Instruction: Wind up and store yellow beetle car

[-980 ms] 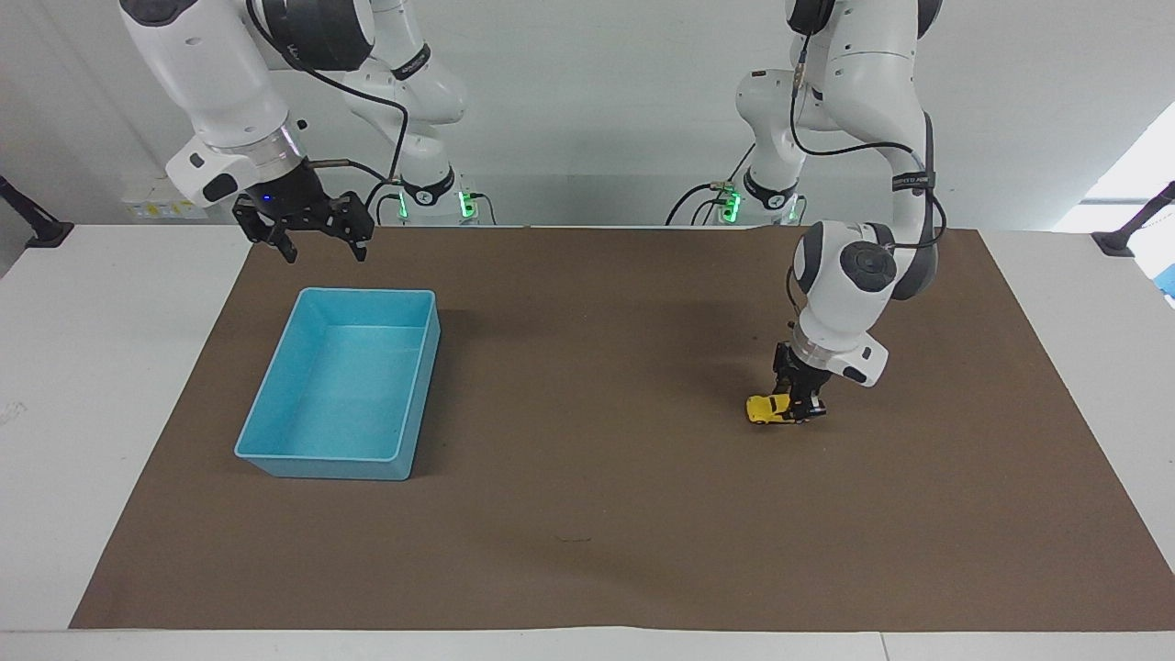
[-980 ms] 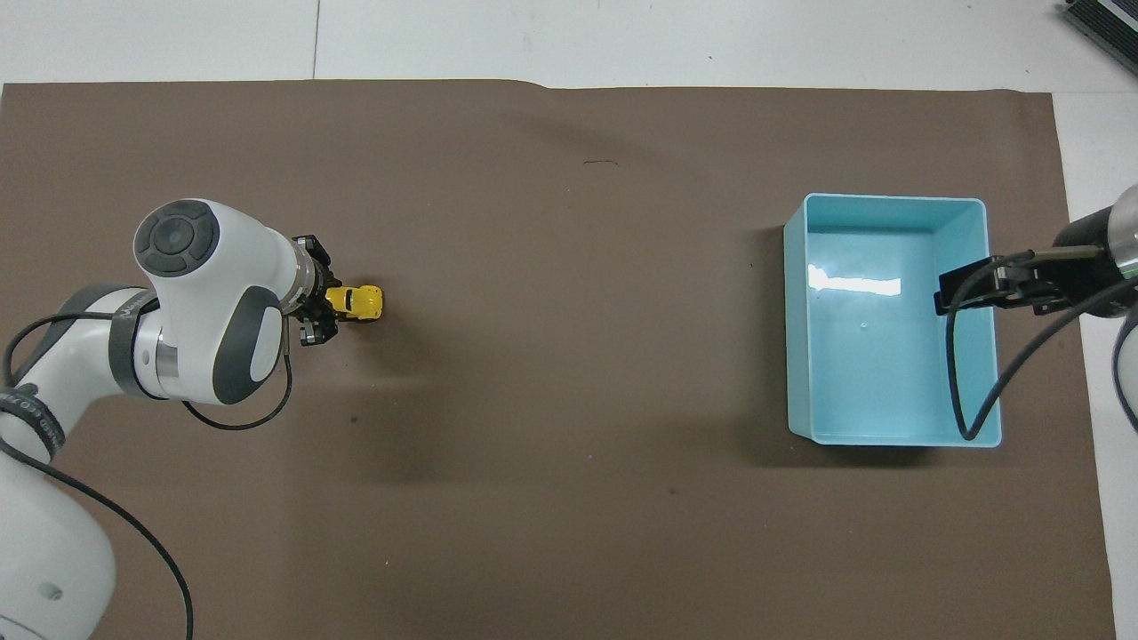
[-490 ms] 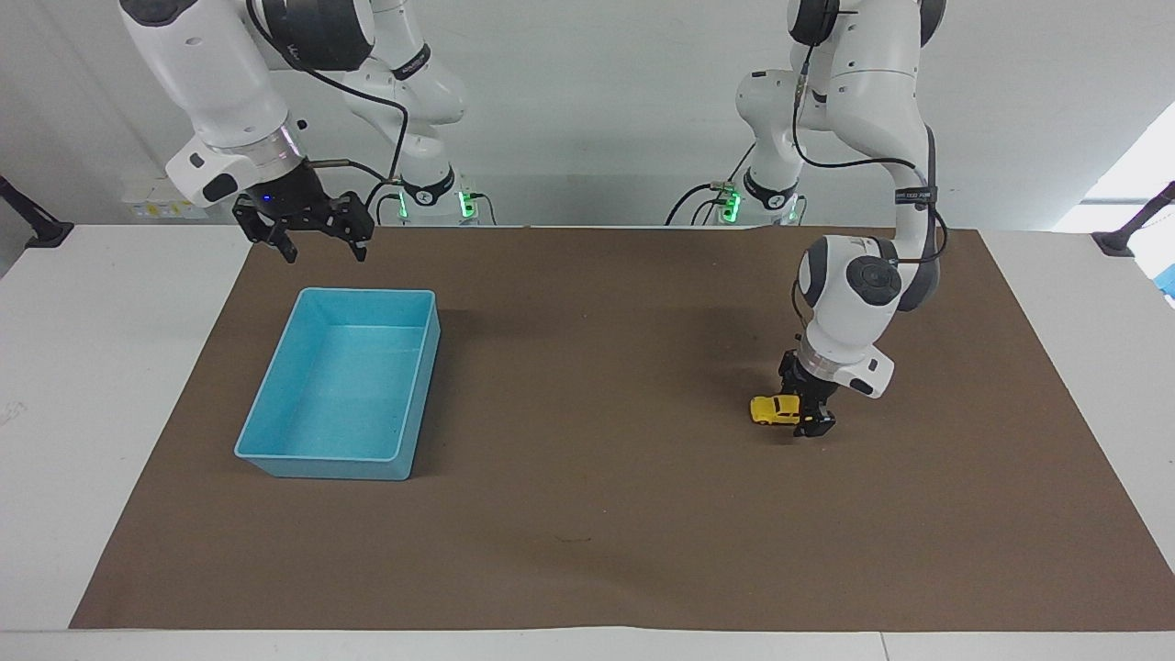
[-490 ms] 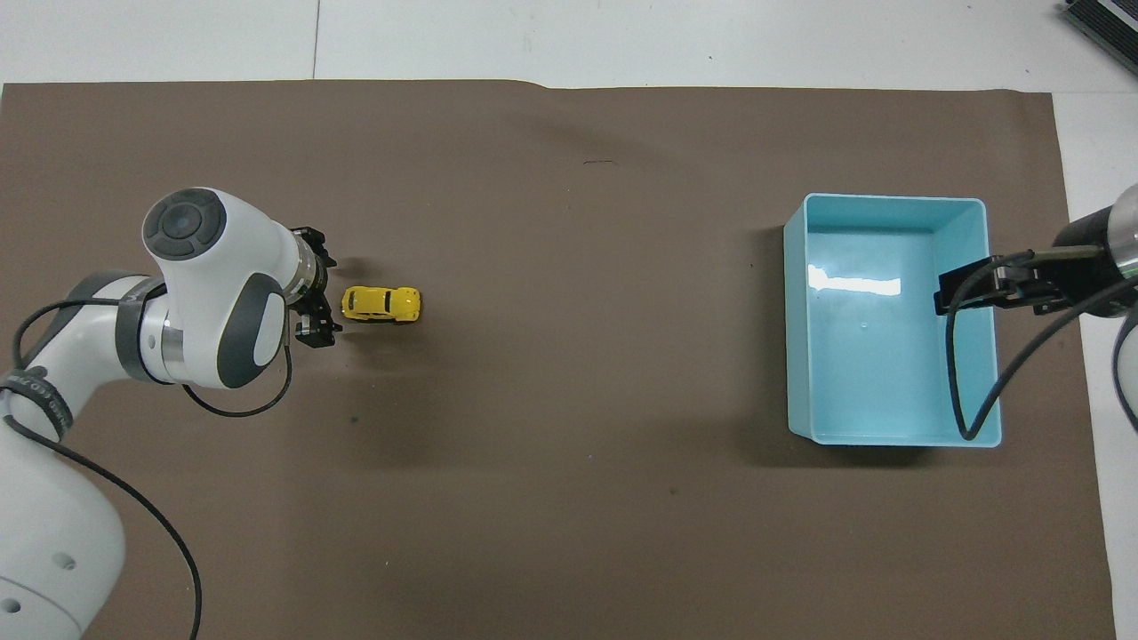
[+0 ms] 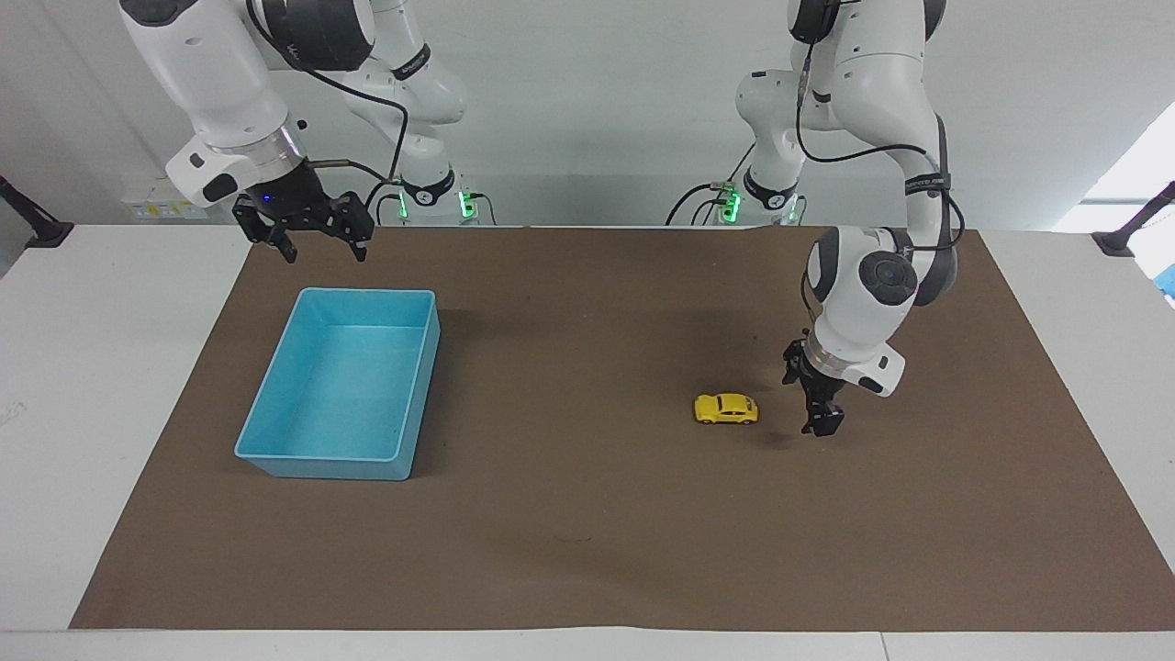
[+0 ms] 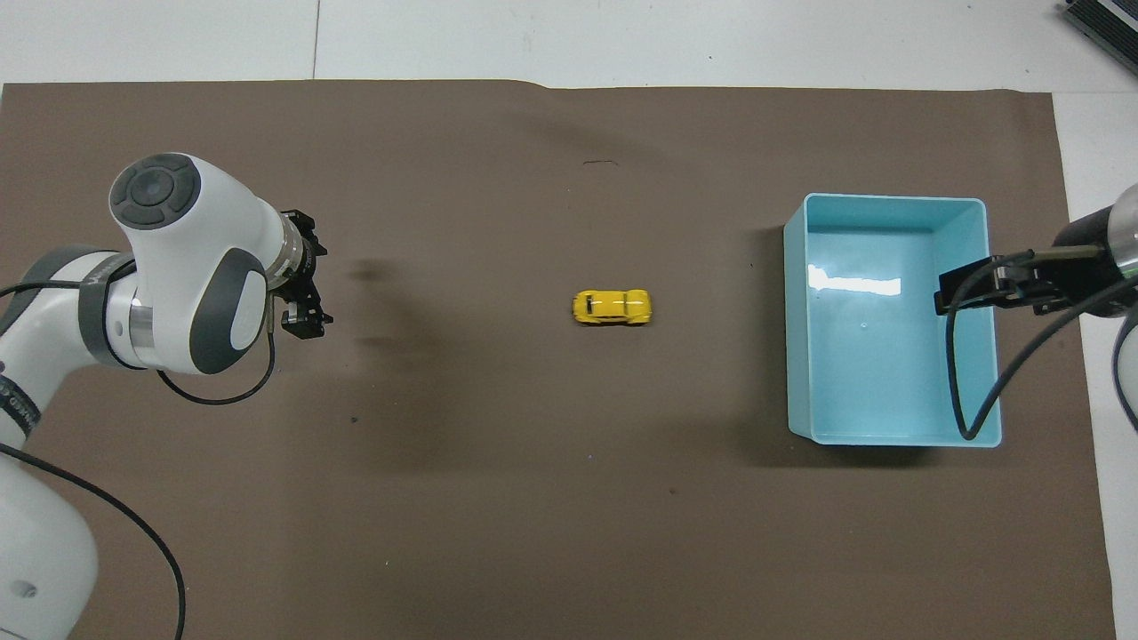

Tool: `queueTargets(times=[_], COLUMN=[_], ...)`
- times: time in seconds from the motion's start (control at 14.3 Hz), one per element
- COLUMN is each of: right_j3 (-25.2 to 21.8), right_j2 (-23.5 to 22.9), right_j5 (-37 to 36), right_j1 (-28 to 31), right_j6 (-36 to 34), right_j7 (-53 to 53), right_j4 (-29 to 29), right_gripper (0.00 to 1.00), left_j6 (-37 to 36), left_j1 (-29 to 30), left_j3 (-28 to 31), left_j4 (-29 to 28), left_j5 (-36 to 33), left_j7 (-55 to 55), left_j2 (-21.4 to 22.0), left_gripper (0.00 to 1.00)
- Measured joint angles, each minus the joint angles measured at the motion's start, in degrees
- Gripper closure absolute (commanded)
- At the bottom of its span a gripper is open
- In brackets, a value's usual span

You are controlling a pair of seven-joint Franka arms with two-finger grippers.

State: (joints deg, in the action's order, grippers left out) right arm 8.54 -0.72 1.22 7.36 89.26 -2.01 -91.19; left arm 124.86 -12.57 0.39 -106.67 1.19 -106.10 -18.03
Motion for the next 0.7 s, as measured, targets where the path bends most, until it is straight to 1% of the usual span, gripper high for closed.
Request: queueTargets(times=[0.7], right_j3=[0.00], right_j2=[0.00], right_j5=[0.00], right_j1=[0.00], right_j6=[0.00], right_j7=[0.00], right_j4=[0.00], right_gripper=[0.00], left_j6=[-1.08], left_j1=[0.14], left_j3=[0.27], left_j4=[2.29], left_j5=[0.00], left_j7=[0.24], left_j2=[0.45], left_gripper=[0.00])
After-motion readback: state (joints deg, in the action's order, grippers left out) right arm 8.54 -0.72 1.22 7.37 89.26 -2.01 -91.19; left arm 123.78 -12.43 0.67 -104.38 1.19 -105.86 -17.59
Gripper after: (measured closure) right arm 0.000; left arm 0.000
